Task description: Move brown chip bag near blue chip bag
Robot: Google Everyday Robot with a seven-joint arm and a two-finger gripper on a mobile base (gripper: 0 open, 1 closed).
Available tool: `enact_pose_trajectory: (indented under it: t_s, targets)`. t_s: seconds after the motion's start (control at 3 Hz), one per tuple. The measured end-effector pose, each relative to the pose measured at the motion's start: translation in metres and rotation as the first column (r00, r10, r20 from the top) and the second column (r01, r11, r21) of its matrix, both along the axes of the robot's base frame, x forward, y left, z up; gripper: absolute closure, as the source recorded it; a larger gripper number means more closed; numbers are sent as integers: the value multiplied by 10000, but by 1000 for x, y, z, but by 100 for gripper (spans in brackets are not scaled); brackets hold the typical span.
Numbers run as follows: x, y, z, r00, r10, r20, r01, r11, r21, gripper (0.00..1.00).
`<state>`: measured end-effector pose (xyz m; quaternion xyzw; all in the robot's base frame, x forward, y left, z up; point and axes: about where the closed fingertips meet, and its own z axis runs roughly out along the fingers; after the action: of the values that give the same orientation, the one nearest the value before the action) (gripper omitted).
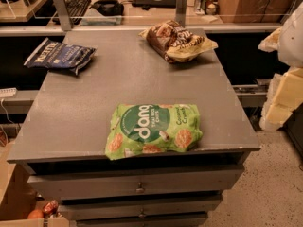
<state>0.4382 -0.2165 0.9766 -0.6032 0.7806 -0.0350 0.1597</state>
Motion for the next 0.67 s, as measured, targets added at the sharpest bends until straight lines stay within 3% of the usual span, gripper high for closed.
enact_pose_trajectory:
  t_s: [0.33, 0.67]
  targets:
    - [3, 1, 1, 9999, -2, 109, 1, 9999, 121, 0]
    - [34, 13, -10, 9994, 151, 322, -168, 9984, 545, 0]
